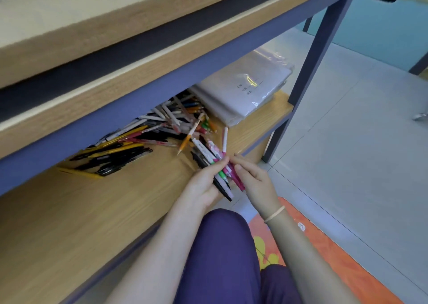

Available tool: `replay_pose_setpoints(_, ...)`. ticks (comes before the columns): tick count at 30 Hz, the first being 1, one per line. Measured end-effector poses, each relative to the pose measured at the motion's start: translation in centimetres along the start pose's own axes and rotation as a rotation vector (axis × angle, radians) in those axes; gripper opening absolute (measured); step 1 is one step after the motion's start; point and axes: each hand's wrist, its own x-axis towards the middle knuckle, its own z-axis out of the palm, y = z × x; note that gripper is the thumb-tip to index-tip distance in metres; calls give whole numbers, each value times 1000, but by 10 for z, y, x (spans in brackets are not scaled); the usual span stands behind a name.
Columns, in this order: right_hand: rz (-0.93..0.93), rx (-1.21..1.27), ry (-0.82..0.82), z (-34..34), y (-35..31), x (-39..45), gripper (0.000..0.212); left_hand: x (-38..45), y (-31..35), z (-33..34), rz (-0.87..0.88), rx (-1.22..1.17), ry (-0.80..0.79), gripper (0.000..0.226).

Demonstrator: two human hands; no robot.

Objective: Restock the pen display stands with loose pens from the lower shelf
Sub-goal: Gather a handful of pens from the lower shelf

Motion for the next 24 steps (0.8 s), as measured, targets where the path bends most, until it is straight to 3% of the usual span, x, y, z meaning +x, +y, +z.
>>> replay_pose_setpoints(5, -1, 63, 92, -14, -12, -5, 30, 3, -7, 0, -5, 105, -38, 36)
replay_pose_setpoints(10, 58, 50, 273, -27, -11, -5, 17, -1, -13, 2, -65, 269, 35, 5)
replay_pose_setpoints(12, 117, 74, 288, -30, -18, -18, 31, -19, -13, 5, -103, 322, 15, 6)
replay_pose_setpoints(15, 144, 139, 251, -37, -42, -42, 59, -54, -11, 21, -212, 368, -83, 25)
replay_pose_setpoints(18, 194, 212, 333, -48, -82, -67, 69, -91, -5, 47, -328, 422, -146, 34)
replay_pose_setpoints(22, 222, 182, 410, -69, -158, -97, 45, -153, 20, 92, -371, 478, -165, 10)
replay_pose_setpoints(24, 219, 136, 422, -75, -203, -108, 31, -187, 41, 111, -350, 512, -195, 14)
